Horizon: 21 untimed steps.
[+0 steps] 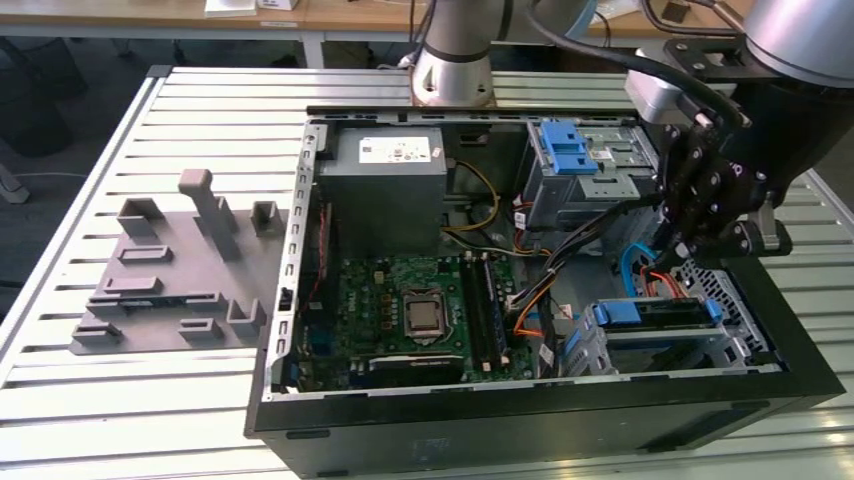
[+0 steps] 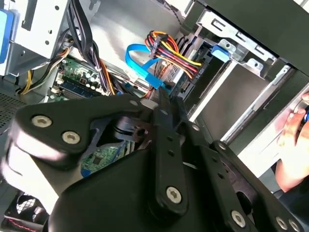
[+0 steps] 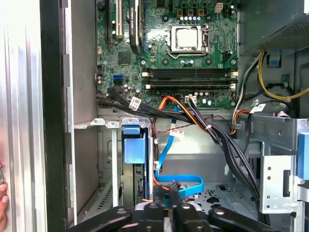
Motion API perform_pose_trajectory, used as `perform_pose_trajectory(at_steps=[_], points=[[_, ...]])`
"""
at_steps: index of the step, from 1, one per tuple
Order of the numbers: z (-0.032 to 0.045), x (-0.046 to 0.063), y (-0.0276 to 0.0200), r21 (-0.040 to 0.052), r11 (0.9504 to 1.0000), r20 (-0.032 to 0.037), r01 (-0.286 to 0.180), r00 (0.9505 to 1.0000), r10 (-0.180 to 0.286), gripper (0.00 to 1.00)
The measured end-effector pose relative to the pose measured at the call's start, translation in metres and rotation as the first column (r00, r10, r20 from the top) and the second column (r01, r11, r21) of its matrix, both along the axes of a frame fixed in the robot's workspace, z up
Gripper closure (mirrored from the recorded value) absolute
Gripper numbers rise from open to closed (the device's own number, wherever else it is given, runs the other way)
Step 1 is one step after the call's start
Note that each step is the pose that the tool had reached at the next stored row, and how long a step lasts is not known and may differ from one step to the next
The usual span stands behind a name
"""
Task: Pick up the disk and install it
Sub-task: 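Insert the second disk wire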
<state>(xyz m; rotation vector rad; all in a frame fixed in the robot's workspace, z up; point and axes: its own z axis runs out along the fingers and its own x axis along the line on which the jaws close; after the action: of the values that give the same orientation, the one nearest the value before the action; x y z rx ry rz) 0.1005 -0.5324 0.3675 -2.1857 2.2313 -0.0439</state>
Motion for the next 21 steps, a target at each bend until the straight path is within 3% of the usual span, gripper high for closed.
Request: perform_pose_trajectory(at_steps=[2,12,17,18,20,21], points=[[-0.0014,0.001,0.0001,0.0000,1.0000,-0.0035,-0.005,1.0000,0.005,0.75],[-0.0097,0.001,0.0001,0.0000,0.9994,-0.0134,-0.034,0.9993,0.034,0.75],[-0.0112,0.001,0.0001,0.0001,0.9992,-0.0136,-0.040,0.9991,0.040,0.84],[-0.0114,0.001,0.0000,0.0025,0.9992,-0.0135,-0.040,0.9991,0.040,0.84],[-0.0120,0.001,-0.0002,0.0263,0.9988,-0.0125,-0.041,0.9991,0.041,0.84],[-0.0123,0.001,-0.0003,0.0318,0.9987,-0.0122,-0.041,0.9991,0.041,0.84]])
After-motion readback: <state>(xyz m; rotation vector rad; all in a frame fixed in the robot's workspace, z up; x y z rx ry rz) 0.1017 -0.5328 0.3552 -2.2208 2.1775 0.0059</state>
